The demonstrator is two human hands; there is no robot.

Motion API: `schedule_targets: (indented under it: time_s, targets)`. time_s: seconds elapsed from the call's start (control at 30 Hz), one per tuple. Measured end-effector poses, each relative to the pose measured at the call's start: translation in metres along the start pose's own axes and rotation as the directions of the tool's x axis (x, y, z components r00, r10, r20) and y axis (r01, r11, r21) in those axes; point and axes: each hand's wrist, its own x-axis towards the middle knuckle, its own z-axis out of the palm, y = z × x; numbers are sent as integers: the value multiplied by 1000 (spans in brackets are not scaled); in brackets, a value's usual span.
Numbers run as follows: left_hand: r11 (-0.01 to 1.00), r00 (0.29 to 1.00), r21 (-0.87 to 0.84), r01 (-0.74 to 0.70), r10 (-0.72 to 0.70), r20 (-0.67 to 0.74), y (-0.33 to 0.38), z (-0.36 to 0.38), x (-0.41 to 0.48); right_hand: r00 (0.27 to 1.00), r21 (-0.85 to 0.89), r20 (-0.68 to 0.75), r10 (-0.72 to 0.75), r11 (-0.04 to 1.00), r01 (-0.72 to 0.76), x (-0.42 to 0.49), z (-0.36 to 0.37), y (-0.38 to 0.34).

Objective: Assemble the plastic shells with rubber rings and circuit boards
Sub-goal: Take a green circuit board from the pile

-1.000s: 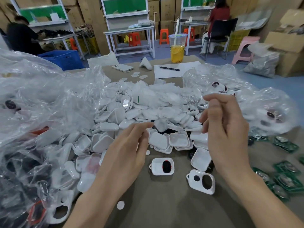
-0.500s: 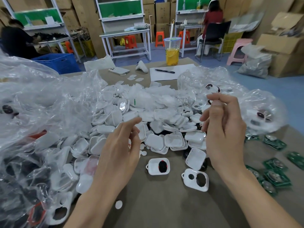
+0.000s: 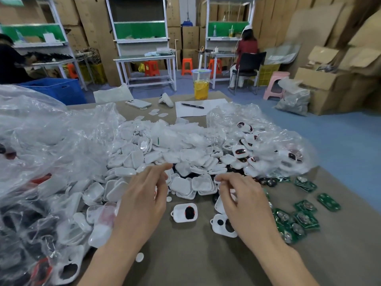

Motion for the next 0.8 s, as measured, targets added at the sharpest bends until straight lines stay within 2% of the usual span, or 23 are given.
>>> schedule_targets:
  time_s: [0.13, 0.27, 0.43, 0.57, 0.67, 0.8]
  targets:
    - [1000, 1000, 7, -15, 15, 0, 1, 1, -1, 992, -191, 19, 123, 975, -117, -9, -11, 6]
    - [1000, 1000, 18, 1, -1, -2, -1, -1, 0, 965, -279, 140, 224, 944, -178, -12, -14, 10]
    - [990, 999, 142, 24, -30, 38, -5, -2, 1, 984, -200, -5, 177, 964, -175, -11, -12, 4]
    - [980, 999, 197, -6, -2, 41, -8, 0, 2, 998, -113, -45, 53, 992, -57, -1, -5, -7]
    - [978, 1000, 208, -11, 6, 28, -10, 2, 2, 1000, -46, -8, -13, 999, 13, 20, 5, -18]
    - [971, 999, 236, -23, 15, 33, -11, 2, 4, 994, -10, 112, -2, 1000, 3, 82, 22, -29]
